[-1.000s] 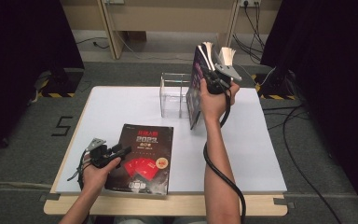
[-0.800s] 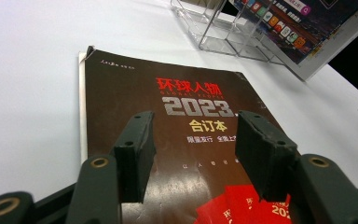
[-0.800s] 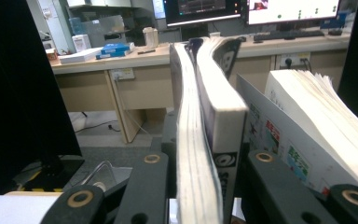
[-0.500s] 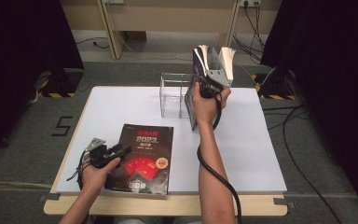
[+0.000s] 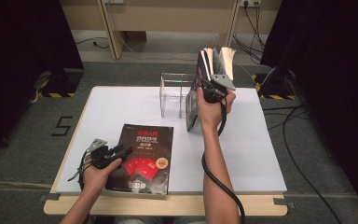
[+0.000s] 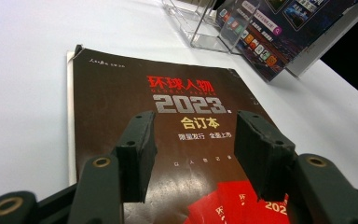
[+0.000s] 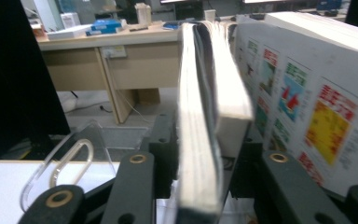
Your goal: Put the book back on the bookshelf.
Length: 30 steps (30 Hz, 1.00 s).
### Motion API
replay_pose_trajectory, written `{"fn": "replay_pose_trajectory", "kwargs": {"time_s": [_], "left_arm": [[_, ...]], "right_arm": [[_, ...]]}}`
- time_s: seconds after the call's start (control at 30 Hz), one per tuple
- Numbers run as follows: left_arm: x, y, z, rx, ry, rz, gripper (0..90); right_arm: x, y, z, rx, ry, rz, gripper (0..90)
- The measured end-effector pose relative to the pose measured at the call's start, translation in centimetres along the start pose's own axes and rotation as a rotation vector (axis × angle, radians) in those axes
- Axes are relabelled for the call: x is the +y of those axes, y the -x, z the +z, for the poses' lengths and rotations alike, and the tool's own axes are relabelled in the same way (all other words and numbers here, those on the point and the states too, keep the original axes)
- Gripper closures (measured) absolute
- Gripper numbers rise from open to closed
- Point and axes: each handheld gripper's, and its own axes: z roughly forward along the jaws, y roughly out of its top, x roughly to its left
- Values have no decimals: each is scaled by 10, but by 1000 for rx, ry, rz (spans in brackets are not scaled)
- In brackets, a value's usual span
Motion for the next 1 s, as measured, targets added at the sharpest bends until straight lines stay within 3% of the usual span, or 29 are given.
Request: {"fn": "replay_pose_trajectory", "kwargs": {"time_s": [0.3,0.6,0.87,1.0], "left_arm": [[-1,1,1,-3,-1,3,475],[0,2,1,-6,5,3,475],[1,2,0,-7,6,3,475],[1,2,-1,-8,9,3,475]], "right_arm": [[-6,5,-2,14,-47,29,600],[-19,9,-25,34,-42,77,605],[-22,8,-53,37,-10,100,729],[-20,4,-60,24,10,81,789]]}}
